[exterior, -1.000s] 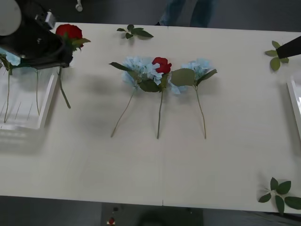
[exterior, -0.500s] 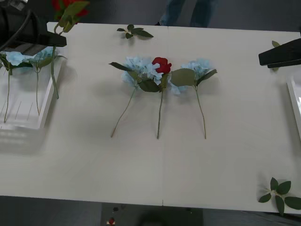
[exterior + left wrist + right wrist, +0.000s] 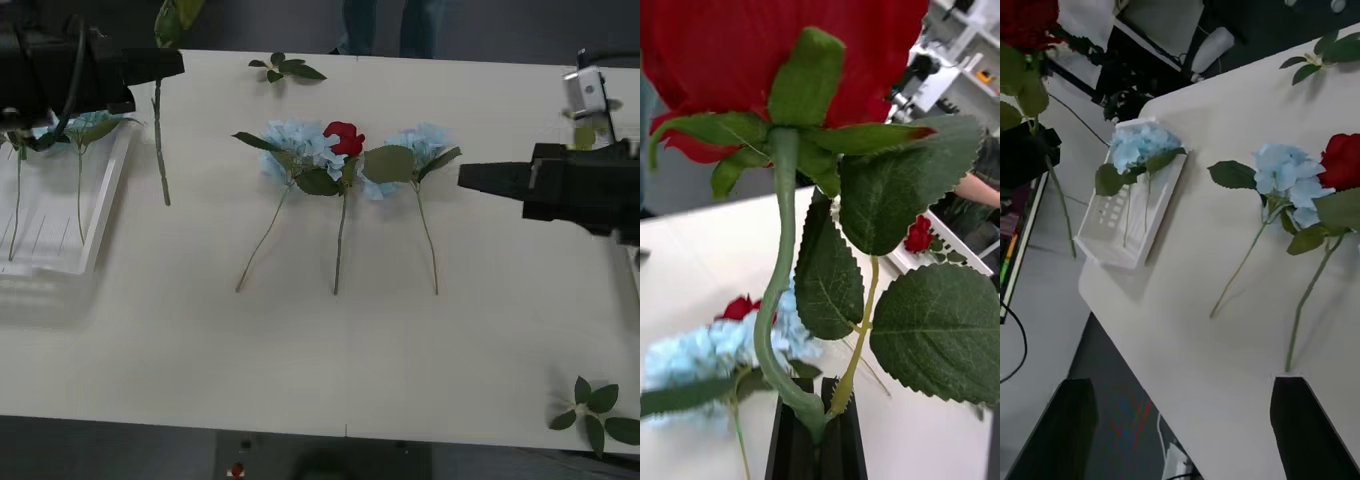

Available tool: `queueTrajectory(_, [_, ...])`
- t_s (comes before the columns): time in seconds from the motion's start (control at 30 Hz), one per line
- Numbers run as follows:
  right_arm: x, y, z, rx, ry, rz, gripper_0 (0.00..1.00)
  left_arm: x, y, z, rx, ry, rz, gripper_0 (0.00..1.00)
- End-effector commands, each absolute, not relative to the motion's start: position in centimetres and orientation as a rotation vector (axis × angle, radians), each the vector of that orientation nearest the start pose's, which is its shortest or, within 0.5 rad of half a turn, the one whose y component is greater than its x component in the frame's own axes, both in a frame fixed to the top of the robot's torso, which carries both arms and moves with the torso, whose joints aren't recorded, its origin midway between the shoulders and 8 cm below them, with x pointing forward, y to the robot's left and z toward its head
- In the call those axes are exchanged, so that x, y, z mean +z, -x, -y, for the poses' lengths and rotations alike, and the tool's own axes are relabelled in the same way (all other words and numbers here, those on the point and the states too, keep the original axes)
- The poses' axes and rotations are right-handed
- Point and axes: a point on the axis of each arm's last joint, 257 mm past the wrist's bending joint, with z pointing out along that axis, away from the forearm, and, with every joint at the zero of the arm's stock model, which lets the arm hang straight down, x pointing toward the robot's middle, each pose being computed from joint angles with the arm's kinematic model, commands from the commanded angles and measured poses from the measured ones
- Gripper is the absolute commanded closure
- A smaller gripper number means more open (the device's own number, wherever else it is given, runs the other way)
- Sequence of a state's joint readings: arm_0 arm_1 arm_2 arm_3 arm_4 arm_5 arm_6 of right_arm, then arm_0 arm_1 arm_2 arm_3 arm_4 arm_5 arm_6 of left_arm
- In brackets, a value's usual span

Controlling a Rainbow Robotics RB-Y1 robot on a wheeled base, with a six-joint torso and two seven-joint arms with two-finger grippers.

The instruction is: Put the red flowers into the right box and the blue flowers into the left box

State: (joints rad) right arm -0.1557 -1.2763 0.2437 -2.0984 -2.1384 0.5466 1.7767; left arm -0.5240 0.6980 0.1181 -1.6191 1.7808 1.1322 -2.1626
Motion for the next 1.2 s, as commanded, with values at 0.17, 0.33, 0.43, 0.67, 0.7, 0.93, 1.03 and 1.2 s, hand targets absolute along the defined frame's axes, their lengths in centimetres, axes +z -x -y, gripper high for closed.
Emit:
queueTrajectory(0.17, [-5.8, -40.1, 8.0, 1.296, 0.272, -1.834, 0.32, 4.4, -49.4, -11.9, -0.889, -0.853, -1.354, 1.0])
queueTrajectory(0.33, [-4.2, -40.7, 6.2, 1.343, 0.241, -1.753, 0.32, 4.6, -48.3, -10.4, -0.889, -0.909, -1.262, 1.0])
queueTrajectory(0.43, [-3.2, -40.9, 5.3, 1.35, 0.267, -1.731, 0.32, 4.5, -47.6, -9.1, -0.901, -0.936, -1.214, 1.0])
queueTrajectory(0.67, [-3.3, -42.6, 2.8, 1.312, 0.32, -1.721, 0.32, 3.6, -47.3, -5.9, -0.931, -0.935, -1.171, 1.0])
queueTrajectory(0.7, [-3.6, -42.9, 2.4, 1.295, 0.346, -1.726, 0.32, 3.4, -47.3, -5.2, -0.944, -0.928, -1.171, 1.0])
queueTrajectory(0.93, [-5.1, -44.4, 1.2, 1.2, 0.44, -1.711, 0.32, 3.4, -46.8, -3.2, -0.988, -0.911, -1.145, 1.0])
queueTrajectory(1.03, [-5.9, -44.2, 0.8, 1.178, 0.476, -1.718, 0.32, 3.4, -46.7, -2.8, -0.998, -0.91, -1.142, 1.0])
queueTrajectory(1.2, [-6.8, -44.0, -0.3, 1.172, 0.531, -1.743, 0.32, 3.4, -46.5, -2.4, -1.008, -0.911, -1.138, 1.0])
